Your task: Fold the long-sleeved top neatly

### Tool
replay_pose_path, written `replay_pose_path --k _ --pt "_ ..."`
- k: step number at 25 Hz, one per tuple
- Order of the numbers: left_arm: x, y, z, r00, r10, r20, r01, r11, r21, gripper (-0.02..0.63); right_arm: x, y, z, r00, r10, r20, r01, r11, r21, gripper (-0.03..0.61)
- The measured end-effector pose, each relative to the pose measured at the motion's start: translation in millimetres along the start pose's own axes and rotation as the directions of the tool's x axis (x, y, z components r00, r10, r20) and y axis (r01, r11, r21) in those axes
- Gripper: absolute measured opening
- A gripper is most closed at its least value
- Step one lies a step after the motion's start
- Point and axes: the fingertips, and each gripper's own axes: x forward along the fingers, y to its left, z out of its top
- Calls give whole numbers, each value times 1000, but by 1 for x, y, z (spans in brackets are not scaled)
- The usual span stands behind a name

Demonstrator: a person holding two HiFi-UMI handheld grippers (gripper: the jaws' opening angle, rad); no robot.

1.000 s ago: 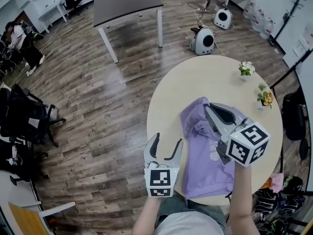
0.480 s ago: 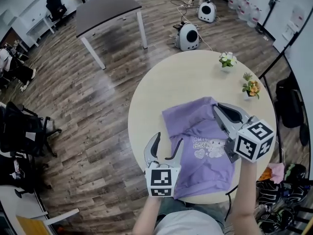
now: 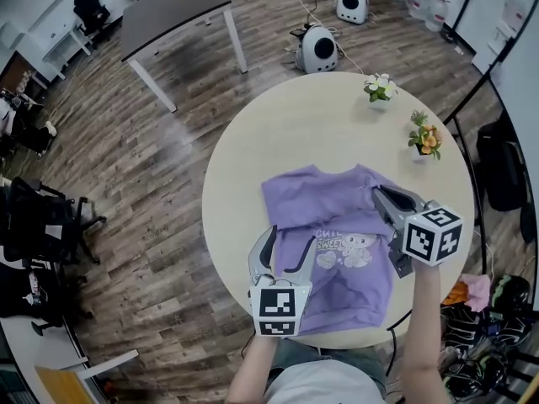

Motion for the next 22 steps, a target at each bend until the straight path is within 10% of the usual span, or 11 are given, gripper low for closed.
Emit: replay_pose_path --k 11,22 --pt "19 -35 -28 996 38 -78 -39 999 -2 410 13 -80 -86 987 25 -161 1 987 162 46" --pt "10 -46 -57 981 150 -124 -153 988 -19 410 19 -136 -161 948 -40 -315 80 990 117 54"
